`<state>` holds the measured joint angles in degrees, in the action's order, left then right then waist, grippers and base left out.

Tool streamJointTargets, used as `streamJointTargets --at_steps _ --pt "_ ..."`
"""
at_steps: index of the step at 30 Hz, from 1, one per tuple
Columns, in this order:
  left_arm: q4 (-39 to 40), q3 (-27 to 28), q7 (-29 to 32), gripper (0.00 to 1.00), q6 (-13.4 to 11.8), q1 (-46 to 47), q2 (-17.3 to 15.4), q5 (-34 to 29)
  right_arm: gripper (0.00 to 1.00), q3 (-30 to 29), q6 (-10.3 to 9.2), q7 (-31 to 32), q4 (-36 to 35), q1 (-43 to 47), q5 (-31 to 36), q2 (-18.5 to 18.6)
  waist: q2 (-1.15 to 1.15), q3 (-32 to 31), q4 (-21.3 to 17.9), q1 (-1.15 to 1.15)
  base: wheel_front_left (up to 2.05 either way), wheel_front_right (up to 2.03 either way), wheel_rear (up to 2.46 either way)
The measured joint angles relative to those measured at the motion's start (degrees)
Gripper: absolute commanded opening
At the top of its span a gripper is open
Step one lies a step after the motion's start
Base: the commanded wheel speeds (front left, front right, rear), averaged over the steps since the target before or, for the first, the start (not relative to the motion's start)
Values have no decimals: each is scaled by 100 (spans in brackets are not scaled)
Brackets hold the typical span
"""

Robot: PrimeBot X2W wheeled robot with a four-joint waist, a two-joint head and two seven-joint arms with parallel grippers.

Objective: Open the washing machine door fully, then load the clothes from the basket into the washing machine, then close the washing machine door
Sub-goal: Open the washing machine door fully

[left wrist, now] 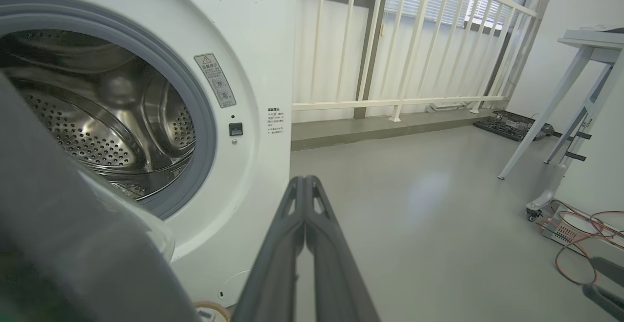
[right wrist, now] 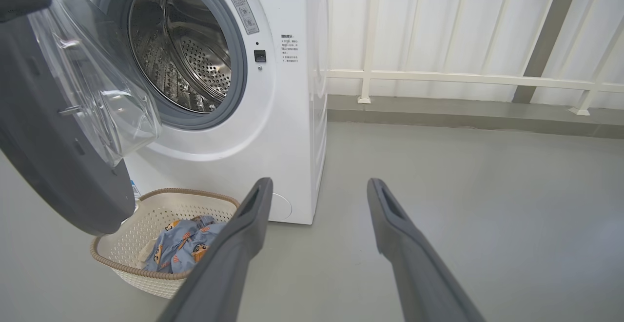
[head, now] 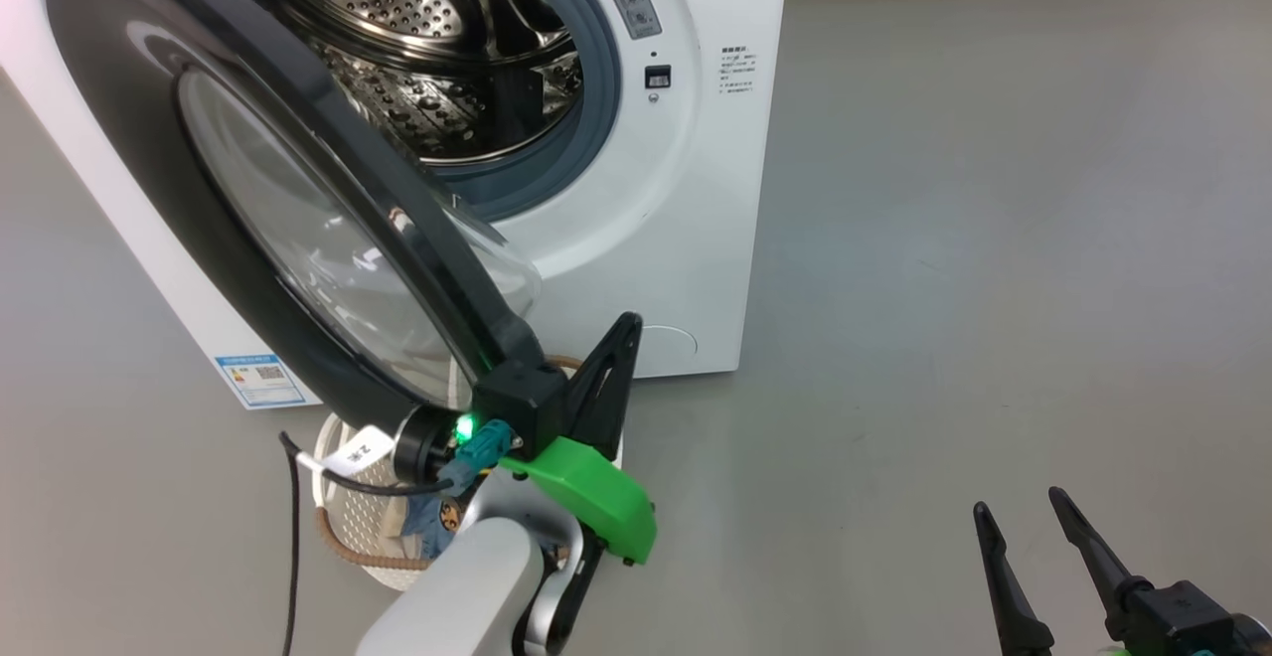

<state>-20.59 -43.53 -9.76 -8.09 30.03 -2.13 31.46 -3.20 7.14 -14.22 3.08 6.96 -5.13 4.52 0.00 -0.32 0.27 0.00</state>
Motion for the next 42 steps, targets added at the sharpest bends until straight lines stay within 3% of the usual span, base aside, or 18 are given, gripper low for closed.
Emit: streamJointTargets --at_steps 21,32,42 --pt "-488 3 -297 0 -153 -233 -15 254 100 -48 0 53 -167 2 30 -63 0 25 189 0 0 0 0" --pt "-63 -91 -344 0 -245 -541 -152 242 100 -112 0 57 -249 2 35 -74 0 144 413 0 0 0 0" --pt "566 -156 -350 0 -592 -932 -419 110 100 -96 0 56 -318 -1 172 -70 0 164 676 0 0 0 0"
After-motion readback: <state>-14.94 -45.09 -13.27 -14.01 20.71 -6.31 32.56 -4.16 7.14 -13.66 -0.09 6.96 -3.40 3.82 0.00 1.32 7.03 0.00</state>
